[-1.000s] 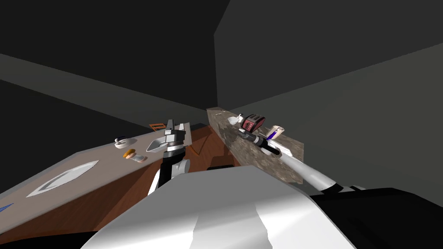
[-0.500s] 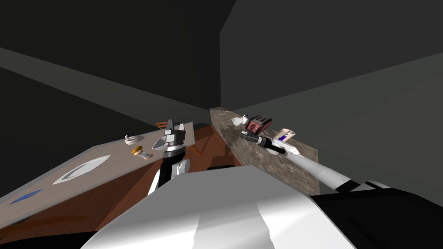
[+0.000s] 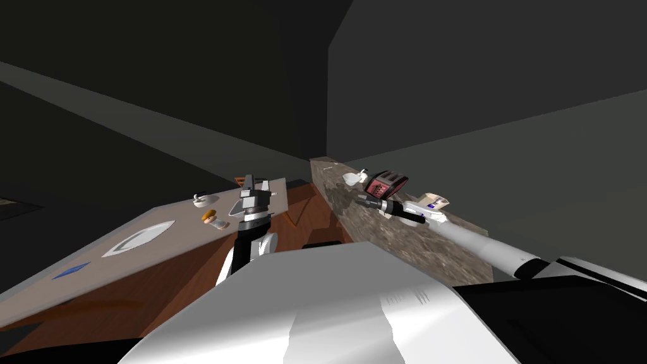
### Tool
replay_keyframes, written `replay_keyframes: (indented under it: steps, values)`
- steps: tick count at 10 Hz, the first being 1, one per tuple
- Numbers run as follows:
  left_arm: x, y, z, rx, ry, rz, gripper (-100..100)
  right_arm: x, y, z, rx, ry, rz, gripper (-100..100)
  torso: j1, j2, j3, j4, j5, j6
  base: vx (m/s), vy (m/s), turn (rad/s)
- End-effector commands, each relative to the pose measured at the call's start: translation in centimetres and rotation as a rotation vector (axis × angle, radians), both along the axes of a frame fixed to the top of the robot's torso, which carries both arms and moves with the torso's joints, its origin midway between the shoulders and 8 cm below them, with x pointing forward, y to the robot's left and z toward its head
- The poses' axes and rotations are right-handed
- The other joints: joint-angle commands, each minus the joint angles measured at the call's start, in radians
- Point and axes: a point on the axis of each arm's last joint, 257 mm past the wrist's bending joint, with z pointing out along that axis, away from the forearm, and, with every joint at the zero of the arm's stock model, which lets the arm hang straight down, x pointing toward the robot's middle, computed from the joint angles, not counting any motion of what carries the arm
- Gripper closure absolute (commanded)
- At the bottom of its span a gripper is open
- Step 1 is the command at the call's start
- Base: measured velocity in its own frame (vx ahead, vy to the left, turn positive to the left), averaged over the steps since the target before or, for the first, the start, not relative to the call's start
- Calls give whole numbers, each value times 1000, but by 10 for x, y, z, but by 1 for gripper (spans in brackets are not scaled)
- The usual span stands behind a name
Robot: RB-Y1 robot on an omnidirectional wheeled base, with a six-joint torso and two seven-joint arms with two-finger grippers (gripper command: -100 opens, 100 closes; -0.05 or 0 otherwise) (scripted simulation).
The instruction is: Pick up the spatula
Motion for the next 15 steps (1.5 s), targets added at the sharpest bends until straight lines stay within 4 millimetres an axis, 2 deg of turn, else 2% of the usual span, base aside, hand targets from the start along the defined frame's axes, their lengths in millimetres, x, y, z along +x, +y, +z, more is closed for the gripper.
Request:
replay_keyframes:
  steps: [1, 2, 4, 6, 7, 8, 9, 10, 11, 12, 13, 14, 15]
  values:
    - [0, 0, 0, 0, 0, 0, 0, -5, -27, -20, -69, 56, -30, -100, 0, 0, 0, 0, 0, 0, 53, 33, 124]
    - [0, 0, 0, 0, 0, 0, 0, -5, -29, -19, -78, 56, -29, -100, 0, 0, 0, 0, 0, 0, 46, 25, 51]
    - [0, 0, 0, 0, 0, 0, 0, -18, -77, -51, -181, 158, -93, -100, -1, 0, 0, 0, 0, 0, 74, 19, 159]
    - [0, 0, 0, 0, 0, 0, 0, -18, -81, -48, -199, 158, -91, -100, -1, -1, -1, 0, 0, 0, 52, 14, 14]
    - [0, 0, 0, 0, 0, 0, 0, -28, -105, -61, -253, 209, -120, -100, -1, 1, 1, 0, 0, 0, 34, 10, 95]
    - [0, 0, 0, 0, 0, 0, 0, -27, -107, -61, -256, 210, -125, -100, -1, 1, 1, 0, 0, 0, 36, 7, 70]
    - [0, 0, 0, 0, 0, 0, 0, -39, -134, -74, -310, 261, -160, -100, -1, 1, 1, 0, -1, 0, 52, 14, 107]
    - [0, 0, 0, 0, 0, 0, 0, -39, -134, -74, -310, 261, -160, -100, -1, 1, 1, 0, 0, 0, 48, 2, 51]
    - [0, 0, 0, 0, 0, 0, 0, -51, -159, -85, -362, 312, -194, -100, -2, 1, 0, 0, 0, 0, 53, 8, 109]
    - [0, 0, 0, 0, 0, 0, 0, -51, -159, -85, -362, 312, -194, -100, -1, 0, 0, 0, 0, 0, 43, 8, 51]
    - [0, 0, 0, 0, 0, 0, 0, -65, -184, -94, -412, 362, -229, -100, -1, 1, 1, 0, -1, 0, 44, 7, 77]
    - [0, 0, 0, 0, 0, 0, 0, -65, -184, -94, -412, 362, -229, -100, -2, 1, 0, 0, -1, 0, 37, -2, 55]
    - [0, 0, 0, 0, 0, 0, 0, -81, -208, -103, -458, 411, -262, -100, -2, 1, 1, 0, -1, 0, 41, 2, 93]
